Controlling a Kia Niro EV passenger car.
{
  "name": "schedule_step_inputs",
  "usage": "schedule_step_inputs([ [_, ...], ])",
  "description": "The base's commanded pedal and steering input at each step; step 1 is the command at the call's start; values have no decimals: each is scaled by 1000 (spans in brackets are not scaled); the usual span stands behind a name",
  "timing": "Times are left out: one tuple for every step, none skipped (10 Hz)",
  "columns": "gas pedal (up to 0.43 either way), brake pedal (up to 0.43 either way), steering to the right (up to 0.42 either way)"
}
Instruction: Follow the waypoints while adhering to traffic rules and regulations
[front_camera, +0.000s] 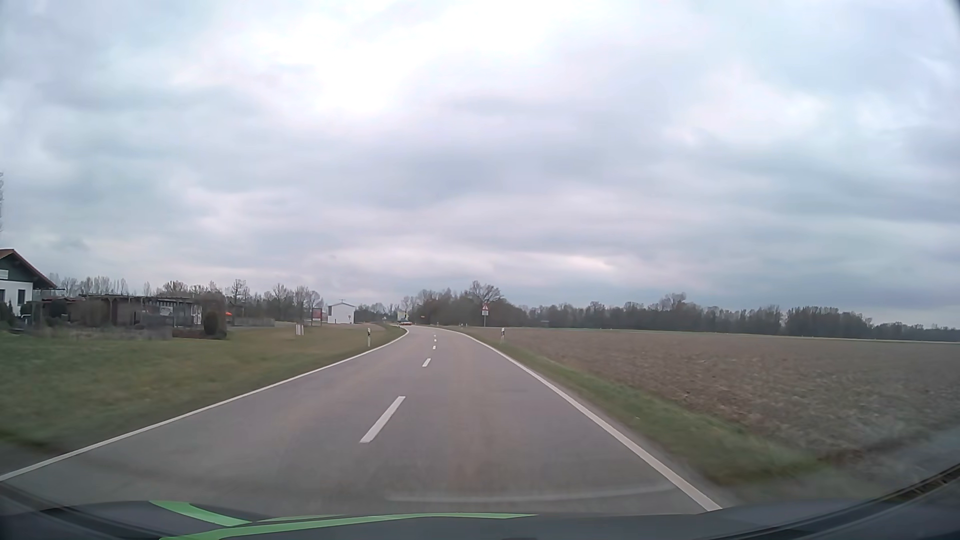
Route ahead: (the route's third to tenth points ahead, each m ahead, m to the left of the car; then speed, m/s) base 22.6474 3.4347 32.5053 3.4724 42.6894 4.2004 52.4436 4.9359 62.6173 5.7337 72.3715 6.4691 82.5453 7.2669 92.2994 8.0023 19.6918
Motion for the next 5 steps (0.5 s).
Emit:
schedule_step_inputs([
  [177, 0, -6],
  [177, 0, -6],
  [177, 0, -6],
  [177, 0, -6],
  [177, 0, -6],
])
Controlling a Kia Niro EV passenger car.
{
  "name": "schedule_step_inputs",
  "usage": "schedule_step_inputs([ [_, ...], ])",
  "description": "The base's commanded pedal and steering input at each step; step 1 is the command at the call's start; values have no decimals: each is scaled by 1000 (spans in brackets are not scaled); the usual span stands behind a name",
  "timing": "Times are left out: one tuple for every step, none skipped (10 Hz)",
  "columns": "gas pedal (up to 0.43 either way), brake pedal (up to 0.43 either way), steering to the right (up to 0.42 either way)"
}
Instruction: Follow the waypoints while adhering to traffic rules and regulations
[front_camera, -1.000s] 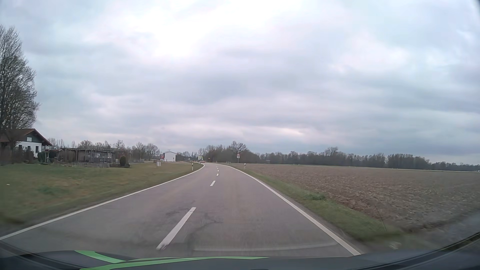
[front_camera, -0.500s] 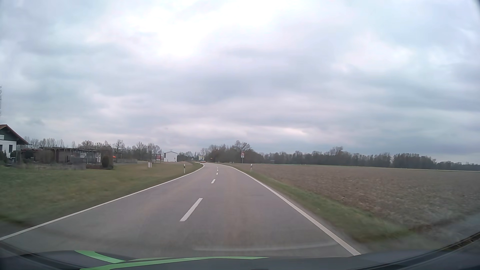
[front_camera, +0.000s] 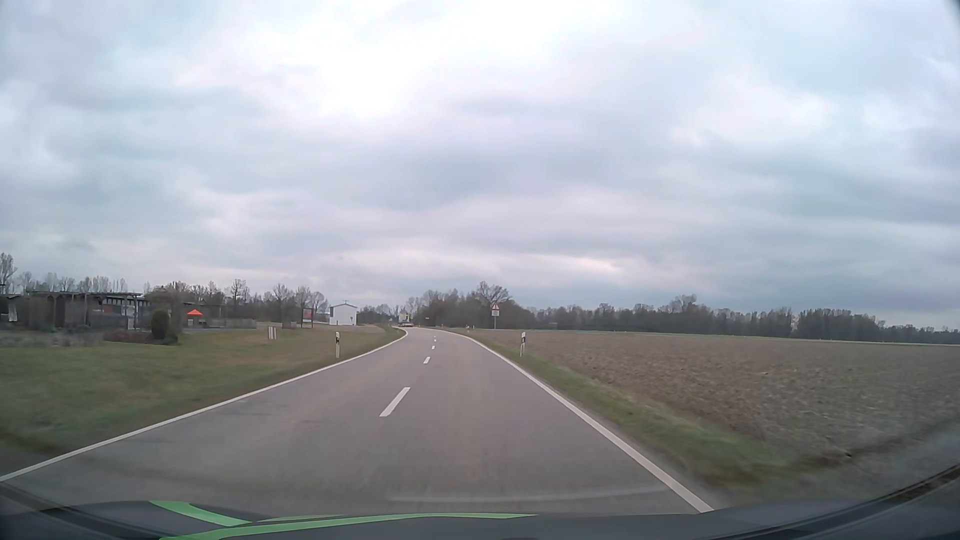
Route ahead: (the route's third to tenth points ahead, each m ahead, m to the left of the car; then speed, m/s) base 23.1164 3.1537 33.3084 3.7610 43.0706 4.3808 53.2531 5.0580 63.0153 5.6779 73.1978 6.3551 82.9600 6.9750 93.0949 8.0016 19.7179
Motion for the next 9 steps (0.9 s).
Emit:
schedule_step_inputs([
  [177, 0, -6],
  [177, 0, -6],
  [177, 0, -6],
  [177, 0, -6],
  [177, 0, -6],
  [177, 0, -6],
  [189, 0, -7],
  [189, 0, -8],
  [189, 0, -8],
])
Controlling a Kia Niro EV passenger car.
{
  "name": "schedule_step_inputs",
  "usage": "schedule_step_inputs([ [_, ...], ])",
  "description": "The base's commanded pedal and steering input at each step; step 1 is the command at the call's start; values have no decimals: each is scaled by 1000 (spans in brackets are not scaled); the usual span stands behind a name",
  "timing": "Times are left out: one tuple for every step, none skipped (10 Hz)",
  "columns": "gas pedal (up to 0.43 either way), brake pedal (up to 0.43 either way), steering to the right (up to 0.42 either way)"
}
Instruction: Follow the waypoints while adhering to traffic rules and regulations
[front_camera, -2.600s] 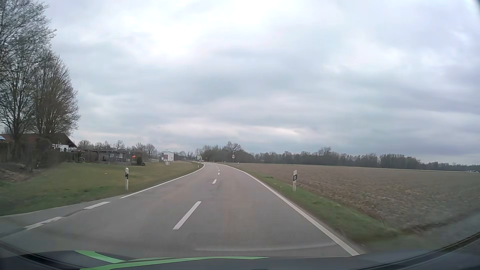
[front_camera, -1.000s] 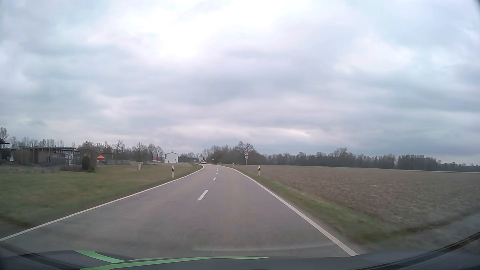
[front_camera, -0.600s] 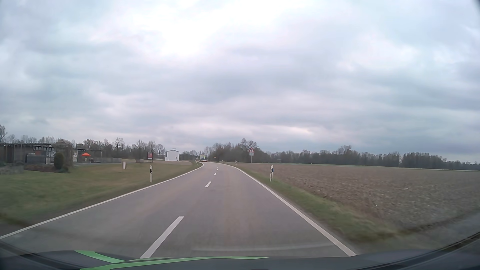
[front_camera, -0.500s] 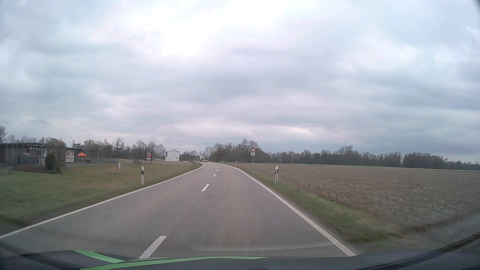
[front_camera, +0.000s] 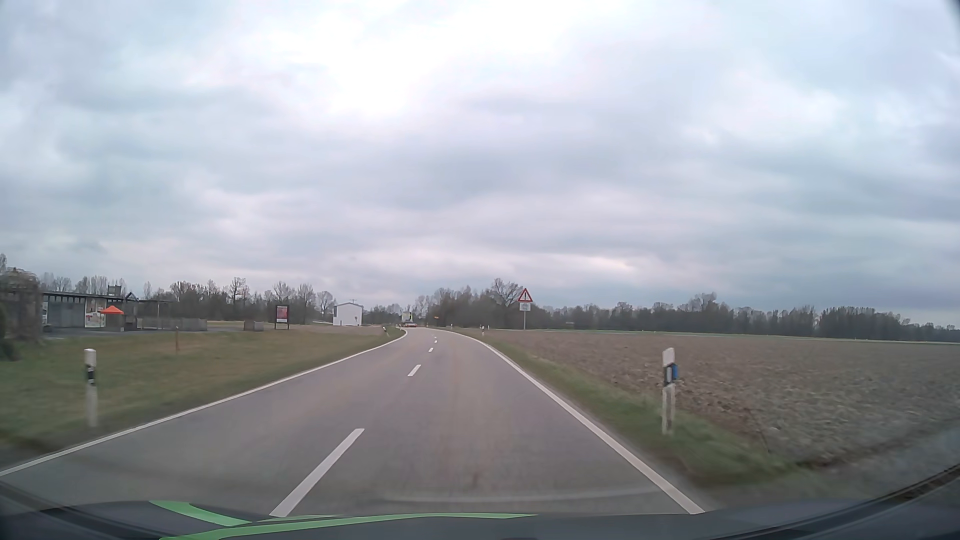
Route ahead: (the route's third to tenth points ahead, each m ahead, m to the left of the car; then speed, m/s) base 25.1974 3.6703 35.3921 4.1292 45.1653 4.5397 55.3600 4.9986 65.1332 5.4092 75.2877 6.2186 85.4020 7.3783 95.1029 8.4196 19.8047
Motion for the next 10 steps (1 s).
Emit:
schedule_step_inputs([
  [189, 0, -8],
  [189, 0, -8],
  [189, 0, -8],
  [189, 0, -8],
  [189, 0, -7],
  [189, 0, -8],
  [189, 0, -8],
  [189, 0, -7],
  [189, 0, -7],
  [189, 0, -7],
])
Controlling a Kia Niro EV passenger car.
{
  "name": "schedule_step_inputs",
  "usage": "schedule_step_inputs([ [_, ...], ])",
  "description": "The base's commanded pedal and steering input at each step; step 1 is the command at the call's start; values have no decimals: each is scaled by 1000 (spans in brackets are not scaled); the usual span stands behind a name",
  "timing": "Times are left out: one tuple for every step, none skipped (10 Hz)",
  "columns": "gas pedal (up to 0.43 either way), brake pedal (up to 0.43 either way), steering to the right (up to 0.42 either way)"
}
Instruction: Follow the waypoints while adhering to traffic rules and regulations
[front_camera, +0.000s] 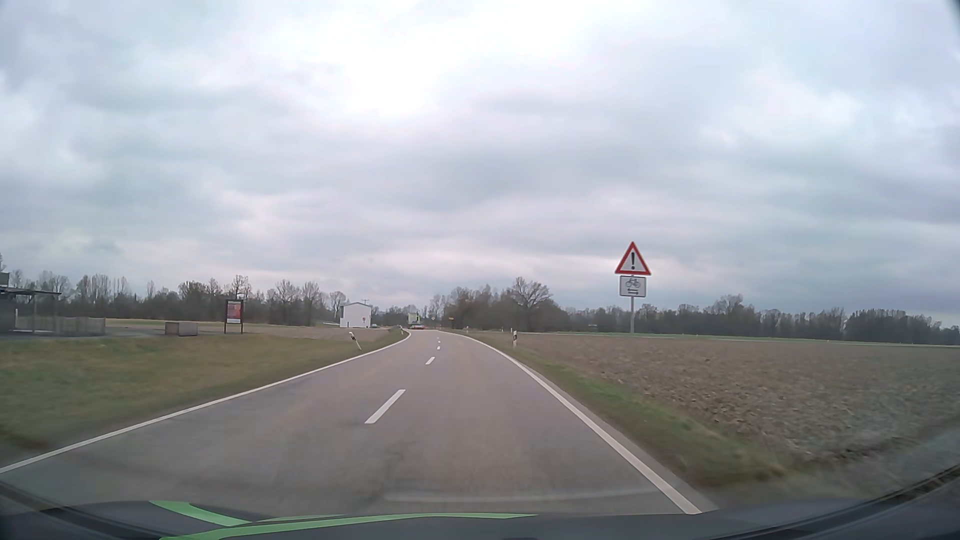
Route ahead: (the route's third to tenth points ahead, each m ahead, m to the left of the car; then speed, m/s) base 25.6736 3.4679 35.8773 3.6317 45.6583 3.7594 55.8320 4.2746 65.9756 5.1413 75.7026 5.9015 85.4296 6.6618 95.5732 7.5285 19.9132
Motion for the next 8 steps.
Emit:
schedule_step_inputs([
  [189, 0, -7],
  [189, 0, -6],
  [189, 0, -5],
  [189, 0, -5],
  [189, 0, -5],
  [189, 0, -5],
  [189, 0, -5],
  [189, 0, -5],
])
